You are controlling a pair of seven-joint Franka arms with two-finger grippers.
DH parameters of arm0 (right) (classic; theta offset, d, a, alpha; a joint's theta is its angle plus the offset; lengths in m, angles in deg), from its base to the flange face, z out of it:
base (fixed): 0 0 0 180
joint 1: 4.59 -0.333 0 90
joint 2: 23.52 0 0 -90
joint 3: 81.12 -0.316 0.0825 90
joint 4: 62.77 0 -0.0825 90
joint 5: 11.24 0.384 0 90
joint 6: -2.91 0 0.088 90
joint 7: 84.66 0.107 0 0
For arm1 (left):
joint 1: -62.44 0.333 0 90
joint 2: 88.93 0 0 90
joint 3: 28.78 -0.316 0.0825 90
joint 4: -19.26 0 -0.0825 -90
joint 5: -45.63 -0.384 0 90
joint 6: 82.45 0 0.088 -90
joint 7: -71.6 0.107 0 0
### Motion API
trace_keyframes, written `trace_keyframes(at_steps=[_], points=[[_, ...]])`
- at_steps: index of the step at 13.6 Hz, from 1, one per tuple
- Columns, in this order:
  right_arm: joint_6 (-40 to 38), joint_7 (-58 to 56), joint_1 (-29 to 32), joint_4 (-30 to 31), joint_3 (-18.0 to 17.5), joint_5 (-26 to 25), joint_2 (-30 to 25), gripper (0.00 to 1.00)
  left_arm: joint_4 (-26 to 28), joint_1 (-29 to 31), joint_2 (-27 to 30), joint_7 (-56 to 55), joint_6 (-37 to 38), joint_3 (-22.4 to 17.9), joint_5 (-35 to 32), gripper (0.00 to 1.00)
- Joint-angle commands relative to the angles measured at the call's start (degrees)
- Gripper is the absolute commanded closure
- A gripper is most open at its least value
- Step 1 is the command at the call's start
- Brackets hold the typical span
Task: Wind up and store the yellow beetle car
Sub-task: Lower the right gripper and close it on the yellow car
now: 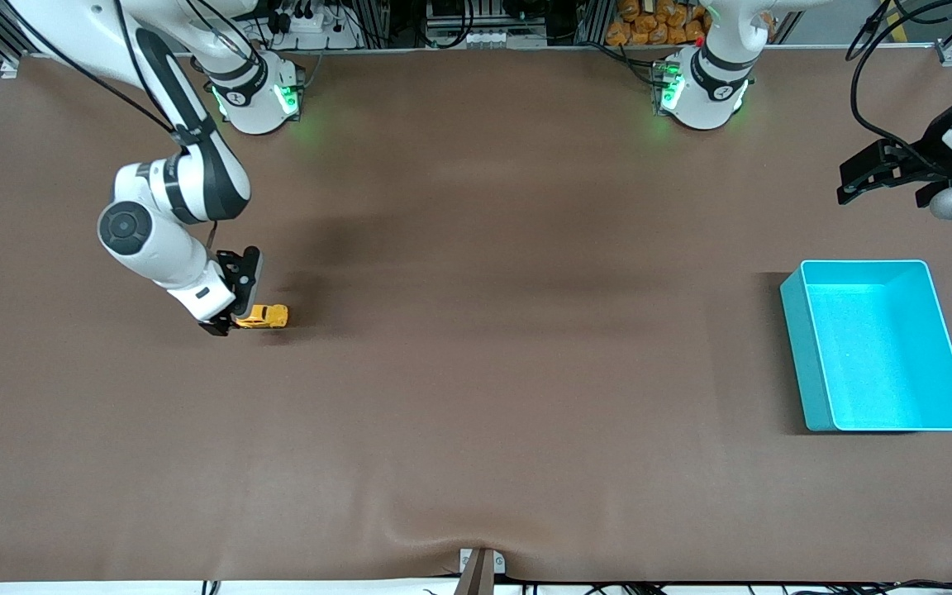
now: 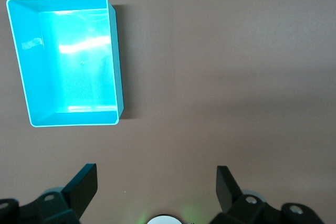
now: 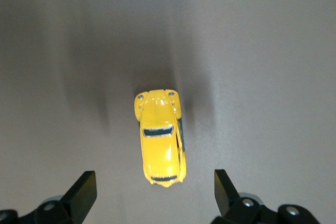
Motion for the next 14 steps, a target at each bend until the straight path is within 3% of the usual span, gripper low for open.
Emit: trace_keyframes(at_steps=[1, 7, 9, 12, 14], points=[[2.6, -0.98, -0.17, 1.31, -0.15, -0.81, 0.77, 0.07, 0.07, 0.06, 0.57, -0.64, 0.5, 0.03, -0.19, 0.0], [8.67, -1.07, 0.27, 1.48, -0.15, -0.81, 5.25, 0.16, 0.07, 0.06, 0.57, -0.72, 0.5, 0.03, -0.19, 0.0], [9.64, -0.98, 0.19, 1.4, -0.15, -0.81, 6.48, 0.34, 0.07, 0.06, 0.65, -0.72, 0.59, 0.03, -0.19, 0.0], [10.96, -0.98, 0.36, 1.4, -0.15, -0.81, 7.54, 0.77, 0.07, 0.06, 0.65, -0.72, 0.5, 0.03, -0.19, 0.0], [11.05, -1.07, -0.16, 1.4, -0.15, -0.81, 7.72, 0.98, 0.15, 0.06, 0.57, -0.72, 0.59, 0.03, -0.19, 0.0]])
